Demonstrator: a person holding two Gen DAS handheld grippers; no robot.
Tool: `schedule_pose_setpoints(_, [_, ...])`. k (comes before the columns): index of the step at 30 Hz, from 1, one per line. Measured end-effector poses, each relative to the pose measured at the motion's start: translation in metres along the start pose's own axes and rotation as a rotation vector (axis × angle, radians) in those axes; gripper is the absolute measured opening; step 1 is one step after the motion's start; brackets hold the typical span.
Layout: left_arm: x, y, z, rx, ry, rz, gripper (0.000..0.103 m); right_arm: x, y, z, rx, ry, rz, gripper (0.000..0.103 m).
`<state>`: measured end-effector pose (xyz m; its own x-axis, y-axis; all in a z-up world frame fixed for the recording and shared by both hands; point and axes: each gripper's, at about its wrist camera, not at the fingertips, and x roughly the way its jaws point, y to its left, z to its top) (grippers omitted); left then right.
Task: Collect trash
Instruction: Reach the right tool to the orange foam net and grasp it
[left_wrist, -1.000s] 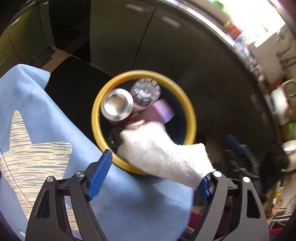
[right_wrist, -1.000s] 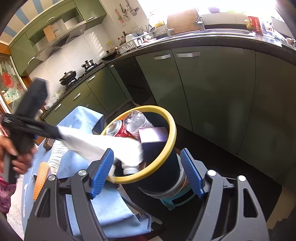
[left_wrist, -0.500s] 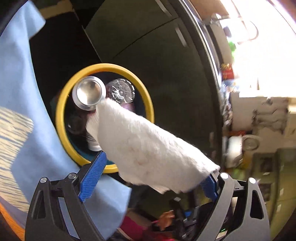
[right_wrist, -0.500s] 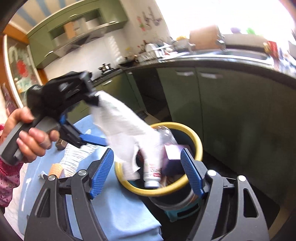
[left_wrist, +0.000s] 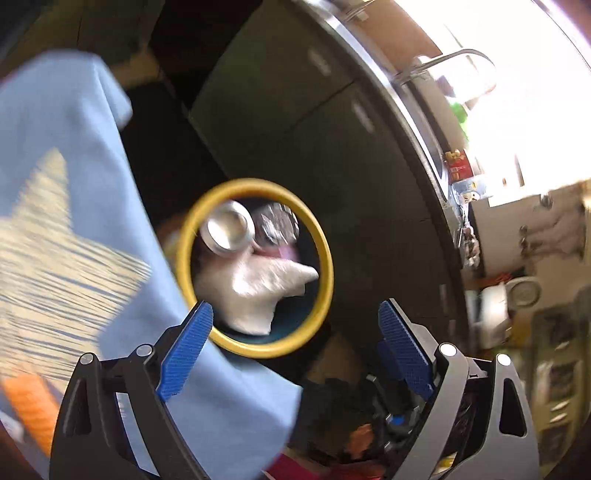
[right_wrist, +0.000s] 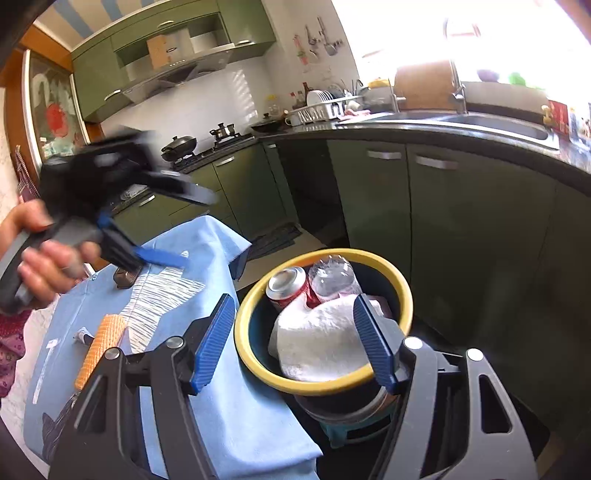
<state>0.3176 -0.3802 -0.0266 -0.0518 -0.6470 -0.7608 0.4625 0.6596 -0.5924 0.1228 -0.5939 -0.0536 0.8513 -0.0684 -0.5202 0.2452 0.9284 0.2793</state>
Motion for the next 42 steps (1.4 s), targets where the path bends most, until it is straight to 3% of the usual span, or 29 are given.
schedule_pose_setpoints(6, [-0.117, 0.039, -0.051, 0.094, -0.346, 0.131, 0.090, 0.013, 0.028, 0.000, -0.063, 0.056, 0.084, 0.063])
schedule_pose_setpoints(10, [-0.193, 0.090, -0.101, 0.088, -0.579, 0.335, 0.090, 0.026, 0.071, -0.002, -0.159, 0.130, 0.196, 0.062])
schedule_pose_setpoints(15, [-0.233, 0.155, -0.152, 0.013, -0.725, 0.565, 0.091, 0.041, 0.137, -0.011, -0.263, 0.224, 0.303, 0.060])
schedule_pose_setpoints(18, [-0.235, 0.190, -0.174, -0.036, -0.792, 0.706, 0.091, 0.052, 0.179, -0.019, -0.312, 0.284, 0.352, 0.056])
schedule_pose_setpoints(20, [-0.231, 0.211, -0.184, -0.065, -0.817, 0.755, 0.091, 0.064, 0.202, -0.024, -0.322, 0.353, 0.380, 0.056])
schedule_pose_setpoints(25, [-0.222, 0.242, -0.201, -0.115, -0.846, 0.755, 0.091, 0.094, 0.237, -0.041, -0.330, 0.505, 0.380, 0.056])
schedule_pose_setpoints(30, [-0.212, 0.252, -0.205, -0.109, -0.806, 0.707, 0.091, 0.111, 0.247, -0.052, -0.281, 0.596, 0.394, 0.056])
schedule_pose_setpoints(31, [-0.210, 0.249, -0.208, -0.105, -0.803, 0.700, 0.091, 0.114, 0.250, -0.054, -0.278, 0.606, 0.391, 0.055])
schedule_pose_setpoints(32, [-0.208, 0.248, -0.209, -0.098, -0.803, 0.694, 0.091, 0.116, 0.250, -0.056, -0.270, 0.614, 0.388, 0.046])
schedule_pose_setpoints(35, [-0.208, 0.245, -0.213, -0.082, -0.808, 0.694, 0.091, 0.120, 0.249, -0.057, -0.243, 0.613, 0.394, 0.013])
schedule_pose_setpoints(42, [-0.212, 0.247, -0.218, -0.100, -0.826, 0.701, 0.091, 0.089, 0.225, -0.020, -0.199, 0.470, 0.382, 0.012])
